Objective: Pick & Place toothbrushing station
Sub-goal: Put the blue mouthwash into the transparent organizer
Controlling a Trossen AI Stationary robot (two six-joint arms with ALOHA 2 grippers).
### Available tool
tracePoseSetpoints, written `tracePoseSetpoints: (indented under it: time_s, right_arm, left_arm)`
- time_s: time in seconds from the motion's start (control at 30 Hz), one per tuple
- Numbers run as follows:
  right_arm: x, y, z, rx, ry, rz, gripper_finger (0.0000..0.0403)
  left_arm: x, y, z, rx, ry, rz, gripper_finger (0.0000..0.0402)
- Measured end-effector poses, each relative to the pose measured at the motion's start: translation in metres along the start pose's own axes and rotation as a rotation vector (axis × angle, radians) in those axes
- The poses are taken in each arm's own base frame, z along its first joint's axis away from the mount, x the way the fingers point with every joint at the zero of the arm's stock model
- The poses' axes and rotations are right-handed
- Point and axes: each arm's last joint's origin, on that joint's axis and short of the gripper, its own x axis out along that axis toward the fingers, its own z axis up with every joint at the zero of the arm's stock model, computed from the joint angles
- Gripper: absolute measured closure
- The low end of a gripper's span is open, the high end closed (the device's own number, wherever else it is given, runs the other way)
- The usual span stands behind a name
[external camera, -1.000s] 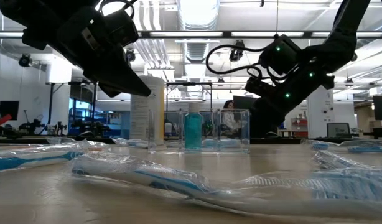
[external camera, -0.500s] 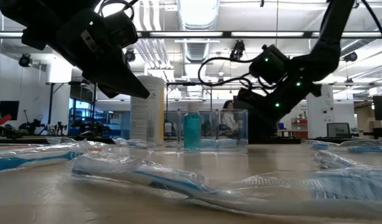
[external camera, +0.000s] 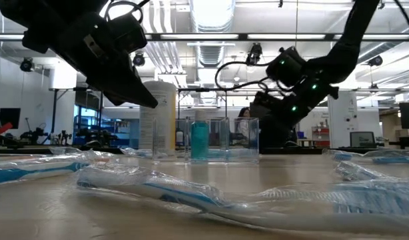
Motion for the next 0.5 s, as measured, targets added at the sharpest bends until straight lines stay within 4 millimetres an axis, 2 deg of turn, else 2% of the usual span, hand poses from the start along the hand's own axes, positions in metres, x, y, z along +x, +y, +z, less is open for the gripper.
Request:
tracePoseSetpoints:
  time_s: [0.1, 0.23, 0.37, 0.5]
  right_arm:
    - [-0.018, -0.002, 0.003, 0.021, -0.008, 0.007, 0.0208]
    - [-0.048, -0.001, 0.005, 0.035, -0.042, 0.098, 0.0216]
    - [-0.078, 0.006, 0.007, 0.021, -0.159, 0.243, 0.0226]
    - [-0.101, 0.013, 0.004, -0.005, -0.245, 0.293, 0.0235]
  left_arm:
    - [-0.008, -0.001, 0.001, -0.034, 0.033, -0.039, 0.039]
    - [-0.031, -0.01, 0.004, -0.141, 0.215, -0.096, 0.039]
    - [-0.065, -0.035, 0.016, -0.167, 0.428, -0.06, 0.039]
    - [-0.096, -0.07, 0.027, -0.119, 0.566, -0.072, 0.039]
